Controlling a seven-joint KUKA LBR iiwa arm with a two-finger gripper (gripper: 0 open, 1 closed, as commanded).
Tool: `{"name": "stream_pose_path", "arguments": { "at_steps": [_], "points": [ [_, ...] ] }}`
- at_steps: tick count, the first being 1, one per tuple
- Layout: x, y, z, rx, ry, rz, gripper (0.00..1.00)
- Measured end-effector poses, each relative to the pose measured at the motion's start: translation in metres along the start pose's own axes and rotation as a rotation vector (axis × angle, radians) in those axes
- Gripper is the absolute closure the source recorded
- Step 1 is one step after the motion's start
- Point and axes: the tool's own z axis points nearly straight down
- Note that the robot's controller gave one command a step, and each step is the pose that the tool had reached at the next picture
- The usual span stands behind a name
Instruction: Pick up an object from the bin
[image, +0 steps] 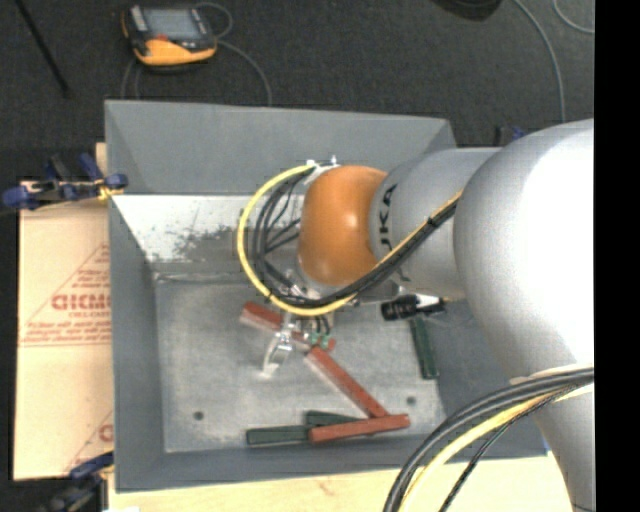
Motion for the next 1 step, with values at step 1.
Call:
{"name": "stream_pose_path", "arguments": {
  "at_steps": [1],
  "points": [
    [-0.0142,-0.0031,0.0016,-0.004,0.004,0.271,0.0]
  ]
}}
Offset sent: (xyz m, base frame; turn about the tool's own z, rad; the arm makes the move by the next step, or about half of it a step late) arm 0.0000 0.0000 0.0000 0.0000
